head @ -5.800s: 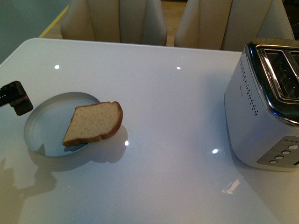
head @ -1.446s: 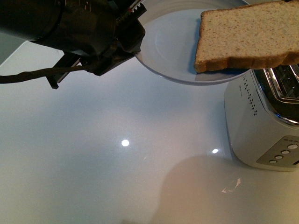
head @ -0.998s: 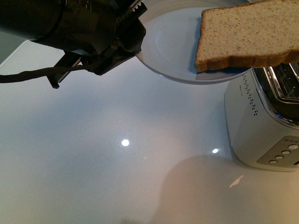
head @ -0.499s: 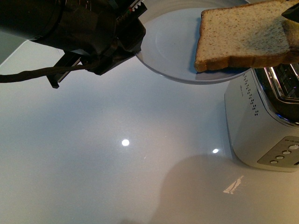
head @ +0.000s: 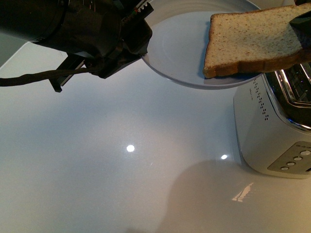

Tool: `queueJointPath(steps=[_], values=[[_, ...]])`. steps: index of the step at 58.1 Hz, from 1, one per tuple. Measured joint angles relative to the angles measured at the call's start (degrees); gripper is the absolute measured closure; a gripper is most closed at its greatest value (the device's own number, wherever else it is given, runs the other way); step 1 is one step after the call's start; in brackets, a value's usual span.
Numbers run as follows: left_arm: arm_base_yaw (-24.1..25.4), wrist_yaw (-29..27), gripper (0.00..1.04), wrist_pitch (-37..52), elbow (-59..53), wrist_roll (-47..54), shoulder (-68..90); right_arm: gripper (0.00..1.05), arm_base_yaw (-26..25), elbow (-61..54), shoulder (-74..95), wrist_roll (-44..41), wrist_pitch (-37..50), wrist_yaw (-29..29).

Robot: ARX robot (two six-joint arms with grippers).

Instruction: Left arm holds plate, right arm toasts bread

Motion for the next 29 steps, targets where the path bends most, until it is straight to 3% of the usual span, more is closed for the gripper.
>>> queueJointPath(steps=[6,22,29], values=[[0.00,-0.02,1.02,0.00,0.00,-0.04,0.00,1.00,-0.02,0.00,-2.60,-1.57,-0.17,0.00],[0.00,-0.02,1.02,0.00,0.00,-0.22,0.00,1.01,-1.88,1.95,-15.08,-9.92,-6.19,2.10],[0.00,-0.02,1.02,0.00,0.00,-0.22,0.00,1.01,-4.57,4.48,-20.37,-17.79,-9.73,2.62]])
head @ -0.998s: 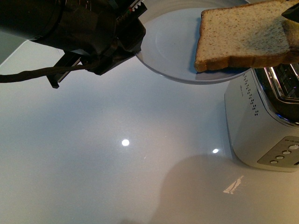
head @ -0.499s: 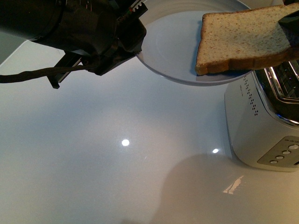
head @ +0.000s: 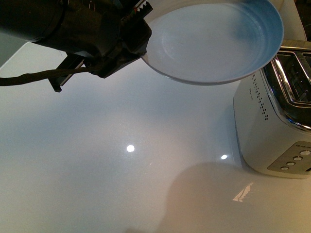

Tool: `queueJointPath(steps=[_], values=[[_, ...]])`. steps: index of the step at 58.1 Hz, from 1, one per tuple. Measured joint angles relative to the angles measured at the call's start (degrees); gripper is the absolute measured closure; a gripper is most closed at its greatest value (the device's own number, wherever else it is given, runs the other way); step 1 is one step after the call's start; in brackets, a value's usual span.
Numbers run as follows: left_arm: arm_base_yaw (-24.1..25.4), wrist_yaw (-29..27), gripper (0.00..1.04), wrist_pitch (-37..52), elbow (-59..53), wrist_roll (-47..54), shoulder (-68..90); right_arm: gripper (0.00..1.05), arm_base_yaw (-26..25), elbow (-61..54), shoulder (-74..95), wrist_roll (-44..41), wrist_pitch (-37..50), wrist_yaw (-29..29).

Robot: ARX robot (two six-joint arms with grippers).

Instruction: Left arm holds plate, right arm toasts bread

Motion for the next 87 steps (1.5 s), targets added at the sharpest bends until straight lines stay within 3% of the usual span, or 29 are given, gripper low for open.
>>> queueJointPath(steps=[10,14,21,34,74,87], values=[[0.00,0.00,1.02,0.00,0.00,0.00,0.00,1.01,-4.57,2.60,-0.70,-15.26,-4.81,0.33],[0.00,0.00,1.02,0.00,0.00,-0.02,0.00,1.01,-4.96,2.56,0.77,-22.36,-4.85,1.53],[0.00,0.00,1.02,0.00,0.00,0.00,0.00,1.01,-4.61,1.01,3.76,-27.63,-2.54,3.91],[0.00,0.00,1.02,0.00,0.02,-0.02,0.00,1.01,-4.17,0.13,15.41,-32.33,3.72,3.15],[0.00,0.00,1.02,0.00,0.02,-0.02,0.00,1.01,-3.39,4.74,31.82,-34.47,4.26,3.41],[0.00,0.00,1.02,0.00,0.02,-0.02,0.00,0.66,-3.17,3.98,32.76,-31.52,5.66,5.31]])
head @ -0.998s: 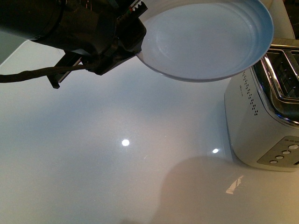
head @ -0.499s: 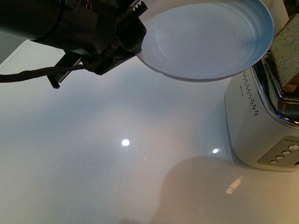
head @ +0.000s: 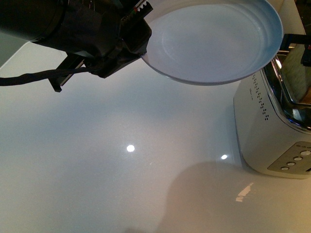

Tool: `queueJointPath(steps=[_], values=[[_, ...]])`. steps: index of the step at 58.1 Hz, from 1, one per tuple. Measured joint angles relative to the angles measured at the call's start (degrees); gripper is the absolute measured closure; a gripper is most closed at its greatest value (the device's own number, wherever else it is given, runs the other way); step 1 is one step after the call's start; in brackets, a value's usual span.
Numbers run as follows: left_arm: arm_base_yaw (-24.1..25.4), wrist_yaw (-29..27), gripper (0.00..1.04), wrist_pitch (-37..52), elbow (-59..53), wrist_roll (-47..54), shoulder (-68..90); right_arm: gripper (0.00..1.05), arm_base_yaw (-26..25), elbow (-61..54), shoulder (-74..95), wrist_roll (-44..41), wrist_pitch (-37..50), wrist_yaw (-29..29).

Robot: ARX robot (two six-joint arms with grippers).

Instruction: Left arm holds plate, right arm toasts bread

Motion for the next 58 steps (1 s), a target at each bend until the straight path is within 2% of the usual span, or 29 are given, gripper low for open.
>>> queueJointPath(steps=[6,14,20,23,26,31,34,45,49,58], values=[[0.00,0.02,1.02,0.00,0.00,0.00,0.00,0.45,-0.48,-1.90,-3.48,1.92,0.07,1.16],[0.00,0.04,1.02,0.00,0.00,0.00,0.00,0.24,-1.79,-3.65,-11.06,2.91,-1.55,2.60],[0.00,0.00,1.02,0.00,0.00,0.00,0.00,0.09,-2.51,-5.55,-18.49,3.48,-6.08,4.44],[0.00,0.00,1.02,0.00,0.00,0.00,0.00,0.07,-2.69,-6.05,-20.44,3.67,-6.73,4.76],[0.00,0.00,1.02,0.00,0.00,0.00,0.00,0.09,-2.93,-6.21,-21.68,3.50,-6.43,4.31],[-0.11,0.22,1.02,0.00,0.00,0.00,0.00,0.24,-5.03,-11.41,-21.64,-1.33,7.85,-9.79],[-0.09,0.20,1.02,0.00,0.00,0.00,0.00,0.33,-5.55,-14.56,-22.25,-3.39,12.81,-14.36],[-0.04,0.04,1.02,0.00,0.00,0.00,0.00,0.64,-6.91,-21.07,-28.83,-6.01,14.60,-16.61],[-0.04,0.00,1.02,0.00,0.00,0.00,0.00,0.75,-8.81,-22.77,-30.80,-6.40,14.12,-19.89],[-0.04,0.02,1.02,0.00,0.00,0.00,0.00,0.99,-10.54,-26.32,-35.85,-6.75,12.26,-20.06]])
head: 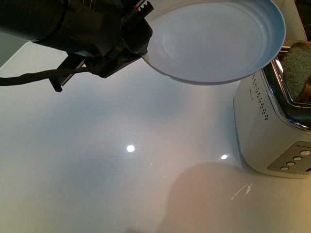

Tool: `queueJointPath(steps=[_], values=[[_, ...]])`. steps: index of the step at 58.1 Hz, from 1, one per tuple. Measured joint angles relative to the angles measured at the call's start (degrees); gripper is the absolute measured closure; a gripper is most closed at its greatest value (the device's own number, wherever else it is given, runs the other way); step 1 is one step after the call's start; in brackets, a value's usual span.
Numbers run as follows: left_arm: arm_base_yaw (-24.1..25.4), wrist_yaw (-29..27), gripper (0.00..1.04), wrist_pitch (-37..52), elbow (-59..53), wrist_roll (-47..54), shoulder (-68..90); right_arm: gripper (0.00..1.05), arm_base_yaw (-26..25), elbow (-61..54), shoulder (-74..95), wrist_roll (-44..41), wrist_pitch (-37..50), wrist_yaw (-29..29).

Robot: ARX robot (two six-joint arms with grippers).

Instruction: Left arm holds plate, right arm toasts bread

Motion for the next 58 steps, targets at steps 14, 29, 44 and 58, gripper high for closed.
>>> queueJointPath(steps=[14,29,44,58], values=[[0.02,-0.02,1.02,0.00,0.00,0.00,0.00,1.03,-0.02,-3.72,-8.20,-0.24,-4.48,-0.15],[0.00,0.00,1.02,0.00,0.00,0.00,0.00,1.03,-0.04,-7.89,-14.53,-0.26,-6.99,-0.13],[0.00,0.00,1.02,0.00,0.00,0.00,0.00,1.03,-0.04,-7.93,-25.33,-0.26,-16.35,-0.15],[0.00,0.00,1.02,0.00,0.00,0.00,0.00,1.03,-0.04,-7.93,-33.40,-0.26,-23.89,-0.15]])
